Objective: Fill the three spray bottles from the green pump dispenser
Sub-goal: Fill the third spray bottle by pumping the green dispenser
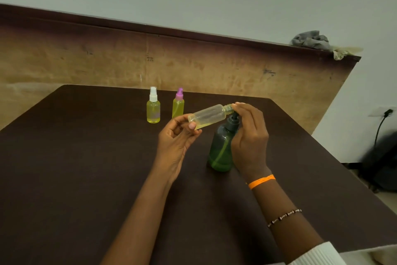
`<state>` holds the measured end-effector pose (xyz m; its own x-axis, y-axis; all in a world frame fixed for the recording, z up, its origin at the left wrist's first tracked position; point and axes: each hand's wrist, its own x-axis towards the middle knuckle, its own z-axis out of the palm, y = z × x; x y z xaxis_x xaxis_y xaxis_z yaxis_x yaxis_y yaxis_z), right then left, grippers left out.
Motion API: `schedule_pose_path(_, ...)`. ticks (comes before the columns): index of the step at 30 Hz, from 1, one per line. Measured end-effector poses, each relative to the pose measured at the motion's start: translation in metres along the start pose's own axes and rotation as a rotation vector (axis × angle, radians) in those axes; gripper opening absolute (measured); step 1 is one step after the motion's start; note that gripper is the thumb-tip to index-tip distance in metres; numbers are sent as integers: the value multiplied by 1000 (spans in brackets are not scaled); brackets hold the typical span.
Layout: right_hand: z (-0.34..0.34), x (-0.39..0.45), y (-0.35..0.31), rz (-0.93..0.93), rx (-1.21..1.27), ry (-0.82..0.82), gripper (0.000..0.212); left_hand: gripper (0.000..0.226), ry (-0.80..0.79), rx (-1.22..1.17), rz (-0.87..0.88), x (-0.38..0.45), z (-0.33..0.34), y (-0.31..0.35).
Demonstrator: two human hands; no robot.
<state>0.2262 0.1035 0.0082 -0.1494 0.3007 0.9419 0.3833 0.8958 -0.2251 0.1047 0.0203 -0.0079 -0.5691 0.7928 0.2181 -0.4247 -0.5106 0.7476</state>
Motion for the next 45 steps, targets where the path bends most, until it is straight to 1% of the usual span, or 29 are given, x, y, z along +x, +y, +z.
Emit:
schedule_pose_path(6,-13,28,-5,-76,-128,-104,32,32,-2,2,-20,1,-3,-1)
schedule_pose_path(8,-13,30,-4,-66,-123,-84,32,32,-4,15,-19,2,-4,-3)
schedule_pose_path(11,-5,10,-3,-37,-73,12,33,31,-2,18,-19,4,-6,-5)
schedule_pose_path(13,-2,0,0,-34,-66,16,33,31,2,22,-20,4,-6,-6)
schedule_pose_path(15,-4,2,2,-35,-67,-17,32,40,6,17,-23,3,-7,-6)
schedule_pose_path(17,-9,12,0,-55,-108,-62,32,57,-6,15,-27,3,-7,-5)
schedule_pose_path(18,-12,18,0,-69,-126,-93,31,58,-10,14,-32,2,-7,-4)
schedule_pose_path(21,-18,37,0,-91,-154,-178,33,34,-5,21,-29,1,-5,-4)
schedule_pose_path(22,-18,39,0,-77,-140,-186,34,31,-4,21,-33,1,-3,-3)
schedule_pose_path(23,-18,37,0,-58,-122,-176,35,31,-5,25,-29,1,-3,-4)
schedule_pose_path(26,-10,9,-4,-29,-100,-75,36,32,-6,25,-24,4,-4,-4)
schedule_pose_path(28,-7,-6,-4,-12,-83,-46,37,37,-7,19,-23,5,-7,-5)
schedule_pose_path(30,-8,-3,-3,0,-67,-65,38,43,-8,0,-22,5,-8,-6)
schedule_pose_path(35,-22,29,-5,-50,-131,-183,36,35,-4,14,-33,1,-3,-5)
schedule_pose_path(37,-23,37,-5,-4,-118,-190,39,37,-11,23,-35,1,-3,-5)
schedule_pose_path(40,-15,22,-9,29,-91,-111,39,44,-12,24,-28,3,-4,-6)
schedule_pose_path(42,-8,6,-9,35,-94,-42,35,42,-14,39,-31,5,-5,-7)
schedule_pose_path(44,-3,6,-7,37,-101,-16,32,39,-12,33,-32,5,-7,-8)
schedule_pose_path(45,-2,9,-8,33,-110,-21,31,43,-12,19,-35,5,-8,-8)
